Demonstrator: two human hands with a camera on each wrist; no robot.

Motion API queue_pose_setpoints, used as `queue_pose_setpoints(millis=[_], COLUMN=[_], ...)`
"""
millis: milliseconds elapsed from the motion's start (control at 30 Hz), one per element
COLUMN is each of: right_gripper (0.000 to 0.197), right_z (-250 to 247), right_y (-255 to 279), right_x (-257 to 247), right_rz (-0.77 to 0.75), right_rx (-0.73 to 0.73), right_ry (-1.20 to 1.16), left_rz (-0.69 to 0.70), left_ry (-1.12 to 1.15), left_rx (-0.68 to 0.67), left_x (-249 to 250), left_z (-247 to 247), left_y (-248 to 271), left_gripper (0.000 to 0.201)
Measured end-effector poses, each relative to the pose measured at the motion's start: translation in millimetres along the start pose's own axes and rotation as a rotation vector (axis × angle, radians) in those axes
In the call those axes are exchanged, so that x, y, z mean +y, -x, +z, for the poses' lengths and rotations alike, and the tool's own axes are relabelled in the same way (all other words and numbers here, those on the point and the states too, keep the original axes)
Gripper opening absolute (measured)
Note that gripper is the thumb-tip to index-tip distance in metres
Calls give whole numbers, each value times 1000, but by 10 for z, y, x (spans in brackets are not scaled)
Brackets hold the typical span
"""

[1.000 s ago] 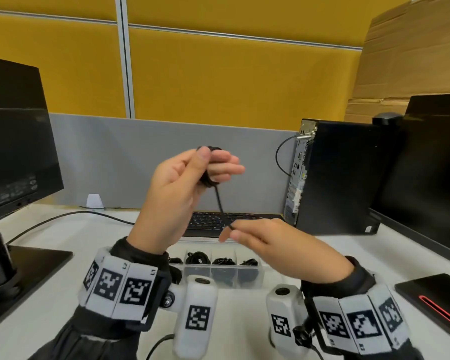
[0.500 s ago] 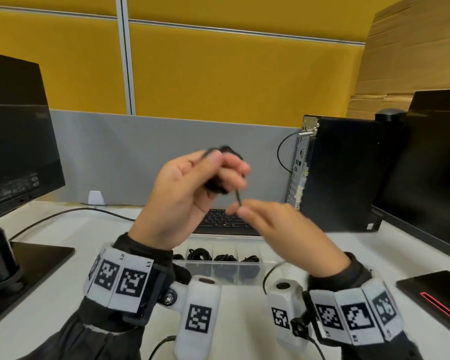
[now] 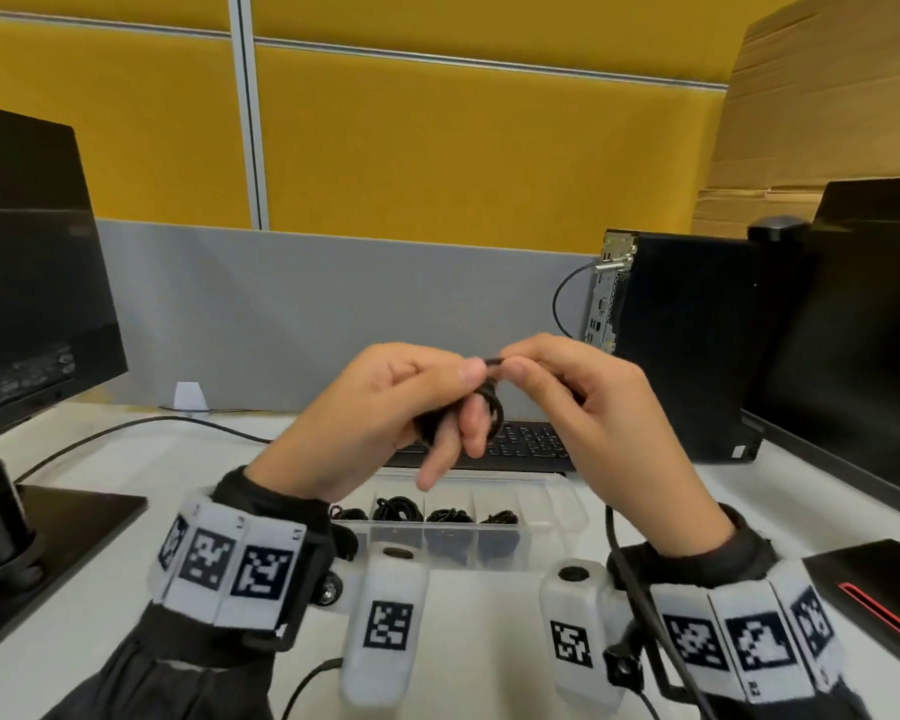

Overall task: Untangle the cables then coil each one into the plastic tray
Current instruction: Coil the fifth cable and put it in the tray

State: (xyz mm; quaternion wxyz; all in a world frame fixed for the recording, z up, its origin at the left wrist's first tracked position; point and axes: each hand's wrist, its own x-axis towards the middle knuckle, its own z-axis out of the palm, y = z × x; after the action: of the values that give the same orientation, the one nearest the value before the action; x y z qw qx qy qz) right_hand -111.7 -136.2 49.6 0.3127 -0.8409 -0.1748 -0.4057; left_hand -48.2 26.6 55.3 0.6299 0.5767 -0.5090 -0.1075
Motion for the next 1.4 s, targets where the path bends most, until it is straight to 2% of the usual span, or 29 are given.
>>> queue_pose_setpoints(millis=[67, 133, 233, 300, 400, 467, 500, 600, 667, 800, 867, 933, 1000, 1033, 1100, 1133, 1200, 1267, 1300, 1367, 1400], right_gripper=[24, 25, 21, 20, 19, 16, 17, 20, 20, 20, 20, 20, 21, 22, 23, 23, 23, 27, 30, 27, 22], right_z=[46, 125, 265, 296, 222, 128, 81, -77, -150, -249, -278, -256, -161, -102, 2, 47, 100, 130, 132, 104, 75], right_y=[10, 30, 77, 97, 106, 88, 76, 32, 19, 9, 13, 30, 50, 57, 61, 63, 62, 65, 78, 85, 81], right_x=[46, 81, 17, -100, -226, -256, -244, -138, -27, 221, 371, 493, 547, 526, 415, 329, 131, -28, -92, -174, -191], right_rz=[75, 159, 198, 188, 155, 154, 159, 177, 172, 148, 151, 198, 257, 280, 295, 290, 256, 192, 149, 50, 5], right_rx=[-96, -252, -507, -618, -680, -637, -584, -429, -372, -183, -26, 76, 8, -96, -352, -465, -595, -605, -557, -358, -254], right_ry=[-13, 43, 116, 94, 47, 20, 3, -24, 16, 138, 213, 287, 347, 364, 305, 243, 202, 329, 424, 541, 518], left_rz=[97, 199, 279, 285, 268, 267, 261, 198, 157, -32, -119, -129, -38, 23, 117, 146, 144, 97, 58, -37, -82], left_ry=[200, 370, 492, 316, -328, -703, -801, -843, -856, -724, -569, -347, -98, 37, 290, 348, 241, -16, -142, -290, -300], left_rx=[119, 280, 458, 504, 538, 497, 459, 343, 294, 169, 70, -24, -35, 14, 193, 280, 392, 460, 467, 389, 307], left_x=[64, 85, 23, -77, -260, -336, -354, -359, -346, -242, -193, -151, -127, -124, -132, -161, -252, -370, -423, -462, -447], left_z=[0, 30, 32, 21, 29, 52, 56, 27, -4, -89, -131, -117, -52, -17, 2, -12, -48, -68, -80, -91, -86], left_y=[5, -32, -108, -153, -164, -149, -137, -118, -102, -54, -32, -20, -31, -52, -103, -131, -173, -192, -186, -159, -146], left_gripper=[39, 47, 34, 27, 27, 32, 38, 58, 62, 61, 53, 43, 33, 29, 27, 30, 31, 33, 38, 52, 59])
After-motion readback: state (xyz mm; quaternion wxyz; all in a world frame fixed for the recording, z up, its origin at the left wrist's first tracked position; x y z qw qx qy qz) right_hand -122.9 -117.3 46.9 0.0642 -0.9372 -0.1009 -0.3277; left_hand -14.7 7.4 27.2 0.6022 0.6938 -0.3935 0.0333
